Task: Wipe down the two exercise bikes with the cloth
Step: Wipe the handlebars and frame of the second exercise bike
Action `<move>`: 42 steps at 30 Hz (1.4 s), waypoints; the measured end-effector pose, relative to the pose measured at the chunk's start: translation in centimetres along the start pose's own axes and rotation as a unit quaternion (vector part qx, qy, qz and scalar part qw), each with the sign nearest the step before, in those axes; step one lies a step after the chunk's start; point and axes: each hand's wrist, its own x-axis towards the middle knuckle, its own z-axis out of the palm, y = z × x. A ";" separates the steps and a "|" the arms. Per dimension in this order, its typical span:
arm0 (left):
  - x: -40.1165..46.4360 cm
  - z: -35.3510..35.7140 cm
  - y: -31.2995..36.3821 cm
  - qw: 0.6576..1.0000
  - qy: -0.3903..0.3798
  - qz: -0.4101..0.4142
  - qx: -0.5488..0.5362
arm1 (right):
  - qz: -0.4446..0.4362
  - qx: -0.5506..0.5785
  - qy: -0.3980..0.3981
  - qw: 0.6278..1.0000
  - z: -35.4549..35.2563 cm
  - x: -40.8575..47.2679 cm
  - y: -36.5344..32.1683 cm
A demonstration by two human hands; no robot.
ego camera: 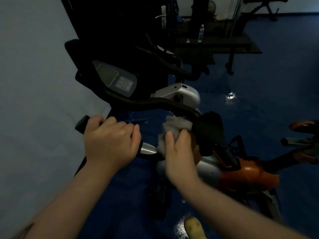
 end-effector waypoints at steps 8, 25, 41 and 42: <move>0.1 -0.6 -0.2 1.000 -0.017 -0.001 -0.005 | -0.265 -0.217 -0.097 0.934 -2.5 1.5 0.7; -3.2 -4.5 -1.0 0.829 -0.014 -0.378 -0.413 | -0.295 -0.216 -0.106 0.925 3.1 0.5 -4.5; -3.7 -6.0 -0.9 0.764 -0.021 -0.412 -0.497 | -0.292 -0.017 -0.131 0.947 6.7 -1.6 -10.6; -3.9 -6.0 -0.8 0.759 -0.021 -0.407 -0.507 | -0.330 -0.033 -0.125 0.935 6.1 -1.5 -9.7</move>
